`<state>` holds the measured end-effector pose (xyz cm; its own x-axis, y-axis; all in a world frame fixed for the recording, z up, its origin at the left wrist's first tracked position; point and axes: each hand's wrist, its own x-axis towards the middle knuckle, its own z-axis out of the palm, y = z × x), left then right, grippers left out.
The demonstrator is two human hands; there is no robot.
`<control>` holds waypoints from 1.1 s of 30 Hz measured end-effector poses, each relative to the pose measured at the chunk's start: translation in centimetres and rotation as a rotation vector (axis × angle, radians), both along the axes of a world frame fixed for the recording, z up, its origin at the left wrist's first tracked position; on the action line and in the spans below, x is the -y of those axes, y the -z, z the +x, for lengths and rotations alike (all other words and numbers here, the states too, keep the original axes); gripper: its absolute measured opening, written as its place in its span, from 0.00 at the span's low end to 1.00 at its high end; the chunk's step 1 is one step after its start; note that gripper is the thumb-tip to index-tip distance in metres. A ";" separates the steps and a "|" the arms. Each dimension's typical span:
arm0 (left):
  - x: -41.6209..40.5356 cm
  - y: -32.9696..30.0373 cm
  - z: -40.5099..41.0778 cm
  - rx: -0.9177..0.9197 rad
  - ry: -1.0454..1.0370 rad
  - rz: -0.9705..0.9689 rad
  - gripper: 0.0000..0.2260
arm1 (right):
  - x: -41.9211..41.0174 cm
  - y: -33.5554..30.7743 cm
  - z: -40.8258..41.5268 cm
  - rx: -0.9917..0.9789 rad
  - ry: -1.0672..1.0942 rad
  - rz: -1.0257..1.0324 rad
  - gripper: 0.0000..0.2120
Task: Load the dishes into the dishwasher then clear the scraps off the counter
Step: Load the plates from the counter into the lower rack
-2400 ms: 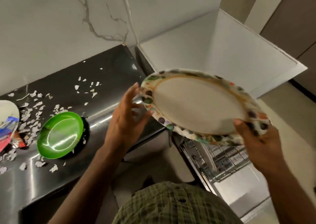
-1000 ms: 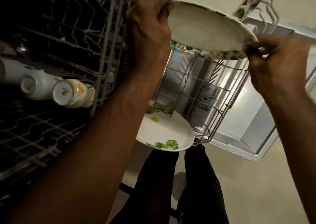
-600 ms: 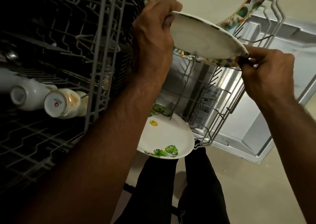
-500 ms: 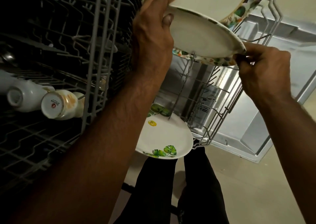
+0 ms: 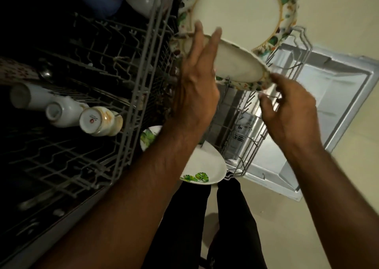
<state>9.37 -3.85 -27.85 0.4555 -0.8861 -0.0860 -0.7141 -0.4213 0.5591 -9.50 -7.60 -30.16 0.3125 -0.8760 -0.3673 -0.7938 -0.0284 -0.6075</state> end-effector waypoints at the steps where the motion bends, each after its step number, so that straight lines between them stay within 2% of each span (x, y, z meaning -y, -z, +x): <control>1: -0.8 -1.0 -0.7 -0.011 0.019 0.010 0.35 | -0.9 -1.2 0.0 -0.011 -0.015 0.001 0.25; 5: -4.8 -6.5 -3.2 -0.069 0.106 0.071 0.32 | -3.9 -6.6 -0.1 -0.037 -0.087 0.034 0.24; 11: -11.1 -17.3 -5.0 -0.141 0.216 0.281 0.38 | -8.3 -17.0 0.0 0.052 -0.264 0.033 0.23; 16: -17.2 -24.1 -5.3 -0.006 0.230 0.326 0.42 | -11.6 -24.8 0.6 0.096 -0.448 -0.008 0.27; 20: -20.8 -29.3 -5.1 0.078 0.161 0.285 0.45 | -13.7 -29.7 1.6 0.165 -0.618 -0.079 0.27; 25: -25.0 -32.7 -4.8 0.204 -0.010 0.175 0.39 | -15.9 -33.9 4.3 0.254 -0.832 -0.127 0.25; 29: -28.4 -35.2 -4.1 0.253 -0.181 0.095 0.40 | -17.7 -36.0 7.2 0.308 -1.011 -0.239 0.21; 33: -32.6 -36.9 -3.2 0.210 -0.341 0.083 0.38 | -20.4 -37.7 10.0 0.321 -1.141 -0.325 0.22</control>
